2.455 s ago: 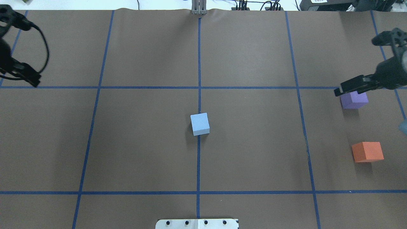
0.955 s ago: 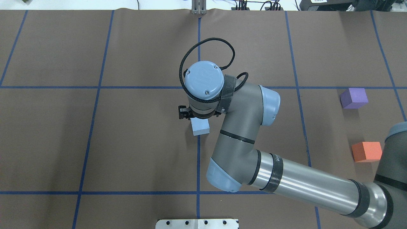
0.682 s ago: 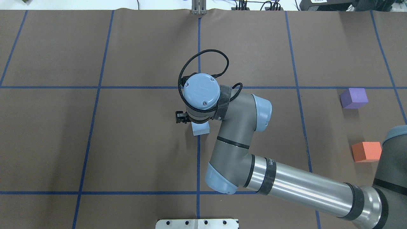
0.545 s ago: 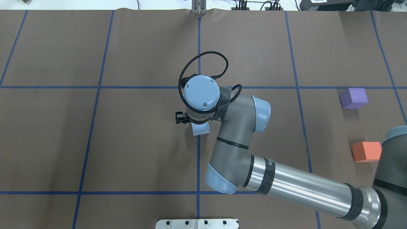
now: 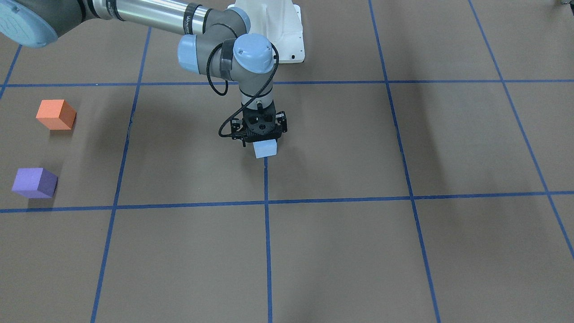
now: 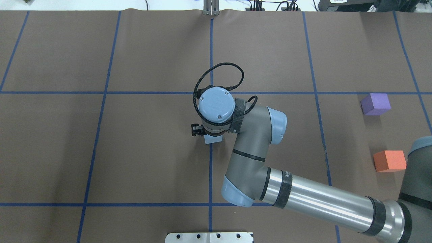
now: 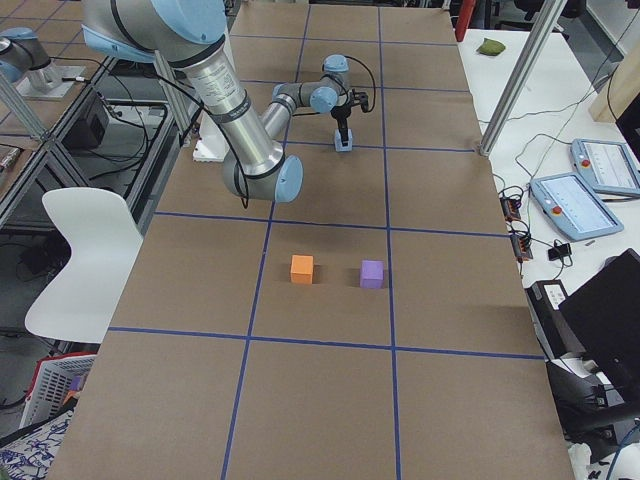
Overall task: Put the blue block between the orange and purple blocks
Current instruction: 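Carry the light blue cube with the right gripper toward the purple cube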
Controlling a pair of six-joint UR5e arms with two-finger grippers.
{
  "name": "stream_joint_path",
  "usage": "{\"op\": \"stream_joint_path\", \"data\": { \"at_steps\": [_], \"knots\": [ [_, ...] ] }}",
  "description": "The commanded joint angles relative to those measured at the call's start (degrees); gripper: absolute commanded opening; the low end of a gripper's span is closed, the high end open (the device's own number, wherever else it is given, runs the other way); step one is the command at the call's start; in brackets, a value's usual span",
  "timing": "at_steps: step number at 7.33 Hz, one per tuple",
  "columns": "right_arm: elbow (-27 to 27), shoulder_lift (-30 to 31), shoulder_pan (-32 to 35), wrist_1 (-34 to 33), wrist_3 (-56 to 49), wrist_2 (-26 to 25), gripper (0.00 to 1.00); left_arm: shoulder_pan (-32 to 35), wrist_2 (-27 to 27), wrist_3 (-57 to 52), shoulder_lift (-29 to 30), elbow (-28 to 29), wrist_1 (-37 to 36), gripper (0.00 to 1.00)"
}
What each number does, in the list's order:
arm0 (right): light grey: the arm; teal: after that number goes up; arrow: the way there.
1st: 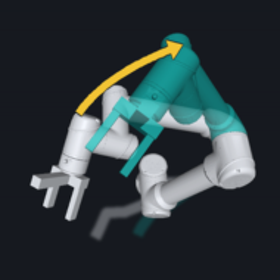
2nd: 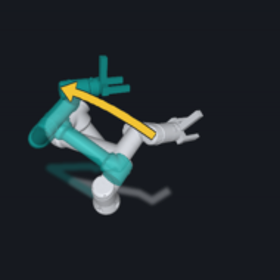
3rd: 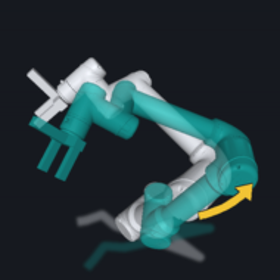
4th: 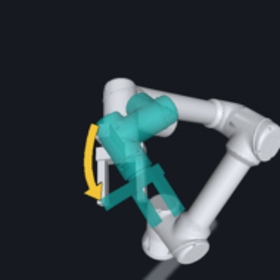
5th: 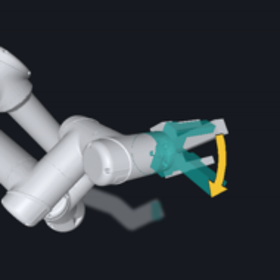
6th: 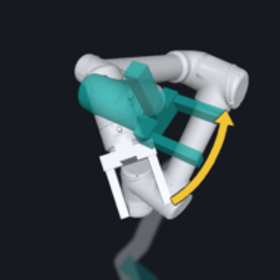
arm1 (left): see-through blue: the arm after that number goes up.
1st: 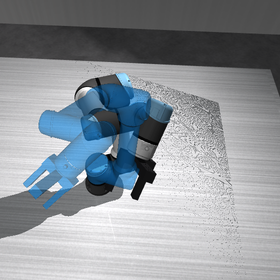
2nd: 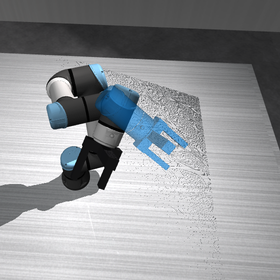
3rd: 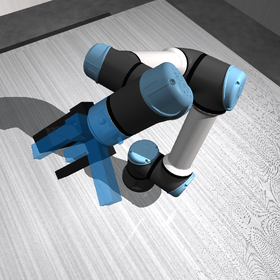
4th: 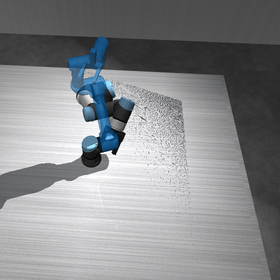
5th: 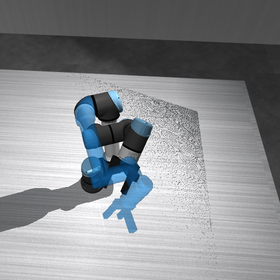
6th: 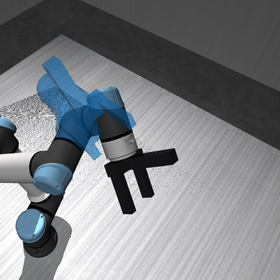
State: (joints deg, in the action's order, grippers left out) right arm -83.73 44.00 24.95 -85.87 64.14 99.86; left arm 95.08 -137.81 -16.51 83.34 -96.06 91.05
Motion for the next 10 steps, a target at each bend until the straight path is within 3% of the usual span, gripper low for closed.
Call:
{"op": "stream_joint_path", "data": {
  "at_steps": [1, 3, 5, 8, 10],
  "knots": [
    [0.06, -0.23, -0.07, 0.17, 0.11, 0.07, 0.55, 0.02, 0.00, -0.01, -0.02, 0.00, 0.00, 1.00],
    [0.06, -0.24, -0.07, 0.17, 0.11, 0.07, 0.47, 0.02, 0.00, -0.01, -0.02, 0.09, 0.00, 1.00],
    [-2.47, 0.46, 0.97, -0.26, -0.41, 0.77, 0.47, 0.02, 0.00, -0.01, -0.02, 0.00, 0.00, 1.00],
    [-16.50, 13.60, 9.91, -0.97, -5.22, 9.00, 0.47, -0.15, 0.35, 0.34, -1.25, -0.09, 0.00, 1.00],
    [-27.13, 23.35, 18.00, -5.17, -16.18, 14.98, 0.47, -0.42, 0.70, 1.48, -0.82, -0.44, 0.61, 1.00]
  ]
}}
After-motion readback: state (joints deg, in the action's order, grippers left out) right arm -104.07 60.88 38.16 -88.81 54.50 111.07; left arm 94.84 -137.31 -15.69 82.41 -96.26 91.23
